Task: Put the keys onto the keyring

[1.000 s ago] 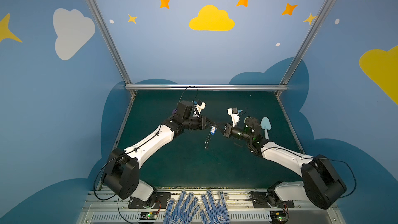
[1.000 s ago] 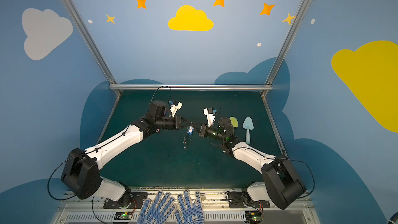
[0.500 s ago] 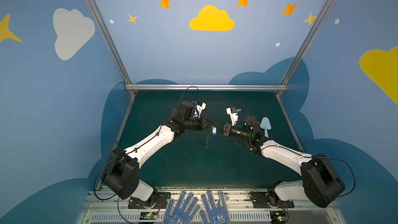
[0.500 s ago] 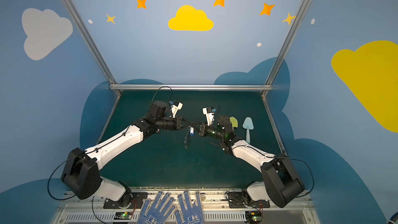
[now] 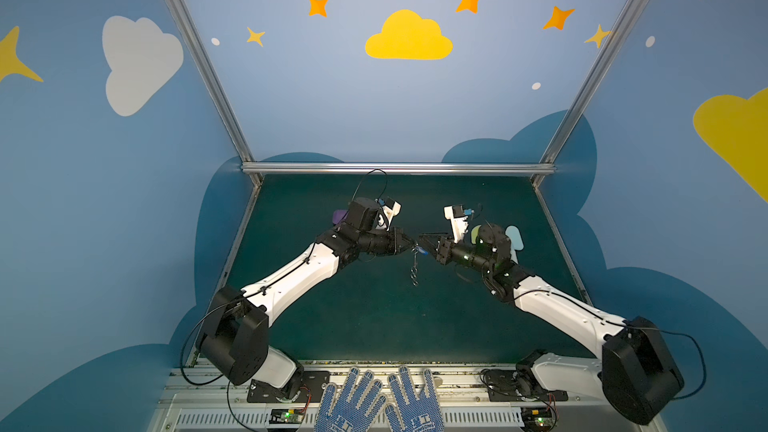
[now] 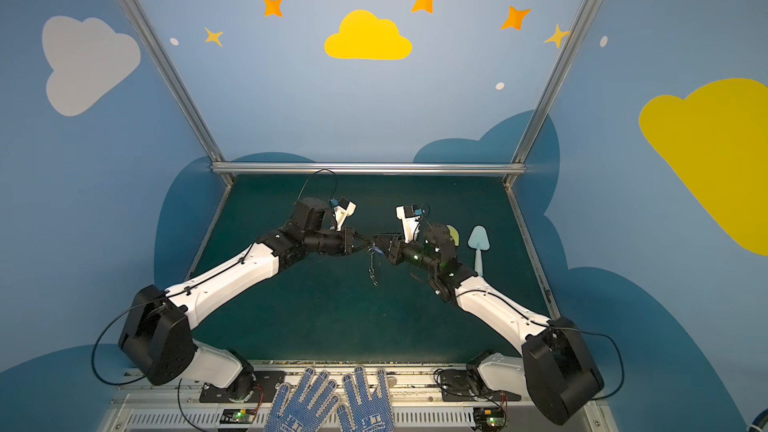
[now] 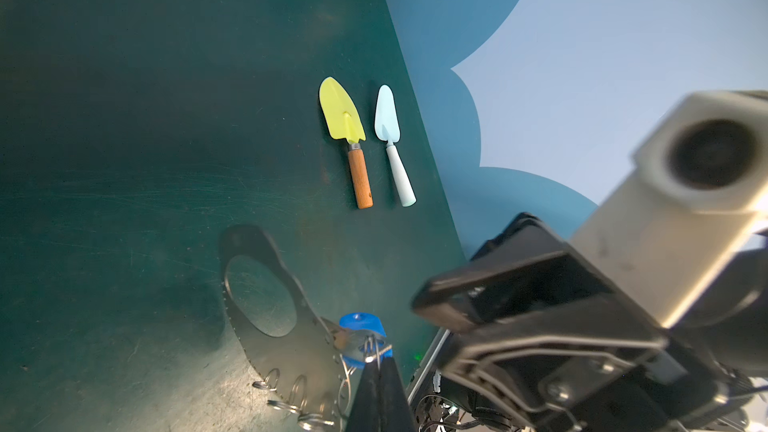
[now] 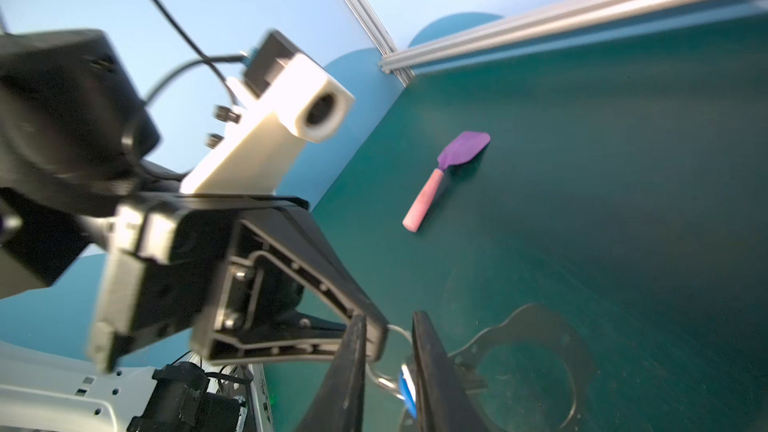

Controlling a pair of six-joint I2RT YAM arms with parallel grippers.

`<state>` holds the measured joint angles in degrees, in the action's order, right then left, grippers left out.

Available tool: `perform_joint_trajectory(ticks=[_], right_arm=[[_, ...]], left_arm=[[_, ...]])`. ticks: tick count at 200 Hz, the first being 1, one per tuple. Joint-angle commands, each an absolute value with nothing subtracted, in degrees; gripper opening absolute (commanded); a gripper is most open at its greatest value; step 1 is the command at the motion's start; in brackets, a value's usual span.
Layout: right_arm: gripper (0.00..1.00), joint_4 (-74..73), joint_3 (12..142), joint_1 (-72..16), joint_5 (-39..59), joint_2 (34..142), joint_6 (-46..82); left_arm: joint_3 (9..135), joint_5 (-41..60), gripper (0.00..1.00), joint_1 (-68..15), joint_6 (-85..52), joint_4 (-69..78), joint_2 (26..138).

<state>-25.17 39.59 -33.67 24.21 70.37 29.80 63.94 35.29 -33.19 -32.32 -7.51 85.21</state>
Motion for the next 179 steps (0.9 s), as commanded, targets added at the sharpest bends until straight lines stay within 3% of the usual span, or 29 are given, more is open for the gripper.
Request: perform_joint_trajectory(ticks=[1, 35, 133, 179], right_arm=[[0.23, -23.4, 38.8, -34.0, 22.6, 68.4, 27.0], [0.13, -23.4, 36.5, -34.6, 25.8, 68.1, 25.7], [0.35, -27.5, 33.8, -35.7, 25.2, 70.3, 24.7], [0.37, -28.0, 35.2, -35.7, 22.6, 70.9, 24.3]], left_arm=[[64.6, 35.2, 0.04, -33.2, -32.7, -7.5, 85.2], [64.4, 35.9, 0.04, -32.9, -34.1, -6.3, 85.0], [63.9, 42.4, 0.04, -31.1, -40.3, -1.7, 84.9], [63.4, 46.0, 0.04, -30.6, -43.8, 0.5, 85.7]])
